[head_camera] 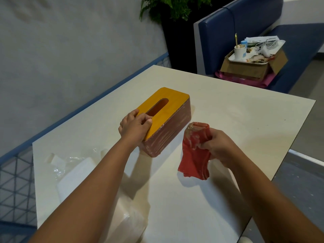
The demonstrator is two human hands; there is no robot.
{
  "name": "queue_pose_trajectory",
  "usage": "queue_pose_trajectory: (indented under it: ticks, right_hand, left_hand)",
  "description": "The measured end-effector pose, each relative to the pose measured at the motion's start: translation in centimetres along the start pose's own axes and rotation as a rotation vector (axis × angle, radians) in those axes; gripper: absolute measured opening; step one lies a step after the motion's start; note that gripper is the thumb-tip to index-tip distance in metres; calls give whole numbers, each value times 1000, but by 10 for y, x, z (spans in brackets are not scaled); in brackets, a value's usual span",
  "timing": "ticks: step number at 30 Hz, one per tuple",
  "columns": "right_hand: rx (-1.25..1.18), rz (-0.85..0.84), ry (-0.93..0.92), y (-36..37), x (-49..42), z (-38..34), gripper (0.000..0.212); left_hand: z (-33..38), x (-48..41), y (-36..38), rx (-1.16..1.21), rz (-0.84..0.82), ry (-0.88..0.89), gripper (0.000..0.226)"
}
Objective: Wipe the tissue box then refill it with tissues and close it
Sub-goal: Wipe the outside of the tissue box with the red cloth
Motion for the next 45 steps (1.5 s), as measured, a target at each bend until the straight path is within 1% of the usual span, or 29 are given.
queue_pose_trajectory:
  ticks: [2,3,6,7,9,11,15,21,23,26,29,32,34,40,42,45]
  right_hand:
    - [-31,-4,38,-2,-6,4,43]
    - [-101,23,37,-6,-8,4,46]
    - [-354,185,-89,-21,-10,-10,55]
    - [-380,252,-131,-26,-8,-15,56]
    - [-353,387,-190,-34,-6,-23,51]
    - [-364,441,-222,-35,-12,-25,49]
    - [-417,347,-257,-10,-26,-35,51]
    - [-440,305,-330,15,-17,-34,42]
    - [-461,267,-371,24,-11,-34,36]
    - [-485,212,-439,42,1,-33,34]
    - [-426,206,-461,55,6,-28,36]
    - [-370,227,-474,65,13,-24,48]
    - [-357,220,-484,72,18,-23,51]
    - [-357,154,-408,85,26,-14,47]
    - [-365,79,-353,92,23,-8,43]
    - [-476,-112,-174,104,19,3,32]
  left_hand:
    - [0,0,0,2,-2,0,26]
    - [0,0,0,0,-1,0,26]
    - [0,-1,0,-11,-3,3,27]
    - [0,-1,1,-11,-6,2,27]
    - [0,0,1,-7,-9,0,27]
    - [0,0,1,-10,-10,-1,27]
    - [1,0,0,-14,-8,1,26]
    - [0,0,1,13,-9,10,20]
    - [0,-1,1,20,-9,13,19]
    - [1,0,0,20,-8,18,19]
    - [1,-1,0,32,-11,14,19]
    - [1,0,0,33,-17,10,19]
    - [1,0,0,35,-18,7,19]
    - [2,0,0,34,-24,3,19]
    - [1,1,0,34,-24,-1,19]
    - [2,1,0,25,-25,-1,18]
Point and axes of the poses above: each hand's wrist, its own x-axis away from the middle knuckle, its own y-axis out of the palm, z = x × y, the point moved 10 cm from there along -x, towards the middle knuckle, and after that the axes turned 12 degrees about y, right-handed, at the moved point
